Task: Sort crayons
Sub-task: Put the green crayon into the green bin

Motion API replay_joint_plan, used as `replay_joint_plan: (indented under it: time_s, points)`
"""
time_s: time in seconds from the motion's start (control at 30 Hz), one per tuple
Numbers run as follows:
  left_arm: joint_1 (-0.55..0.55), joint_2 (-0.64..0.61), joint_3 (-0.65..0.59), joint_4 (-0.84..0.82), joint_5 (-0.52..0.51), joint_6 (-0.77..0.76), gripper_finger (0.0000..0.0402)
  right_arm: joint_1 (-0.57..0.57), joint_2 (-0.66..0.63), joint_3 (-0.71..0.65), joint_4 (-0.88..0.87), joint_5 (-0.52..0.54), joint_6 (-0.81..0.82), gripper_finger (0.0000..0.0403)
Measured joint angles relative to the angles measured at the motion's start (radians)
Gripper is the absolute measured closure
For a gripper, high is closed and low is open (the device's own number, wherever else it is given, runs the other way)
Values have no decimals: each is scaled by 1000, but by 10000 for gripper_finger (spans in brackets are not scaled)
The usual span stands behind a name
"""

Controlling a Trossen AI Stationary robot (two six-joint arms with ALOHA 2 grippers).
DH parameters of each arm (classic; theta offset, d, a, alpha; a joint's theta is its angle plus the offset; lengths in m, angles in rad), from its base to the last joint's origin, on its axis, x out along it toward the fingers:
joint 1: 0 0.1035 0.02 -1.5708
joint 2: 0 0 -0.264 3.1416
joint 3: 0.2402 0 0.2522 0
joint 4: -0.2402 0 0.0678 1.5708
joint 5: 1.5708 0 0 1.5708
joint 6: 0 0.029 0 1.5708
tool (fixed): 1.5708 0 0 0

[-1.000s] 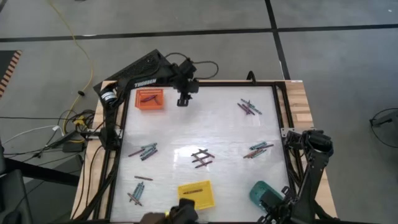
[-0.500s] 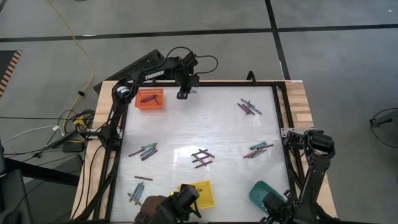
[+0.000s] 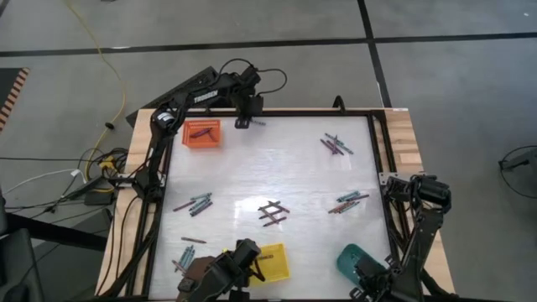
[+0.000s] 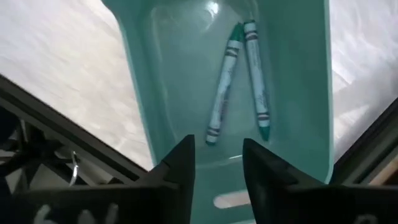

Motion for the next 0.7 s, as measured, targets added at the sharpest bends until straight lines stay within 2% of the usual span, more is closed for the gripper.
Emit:
replay_joint_plan:
  time_s: [0.23, 0.53, 0.7]
  points:
    - [1, 60, -1, -16, -24, -2, 278, -2, 0, 0, -5, 0, -1, 269]
    - [1, 63, -1, -10, -10, 12, 279, -2, 0, 0, -6, 0, -5, 271]
    - [0, 63, -1, -31, -7, 27, 313, -12, 0, 0, -10, 0, -9, 271]
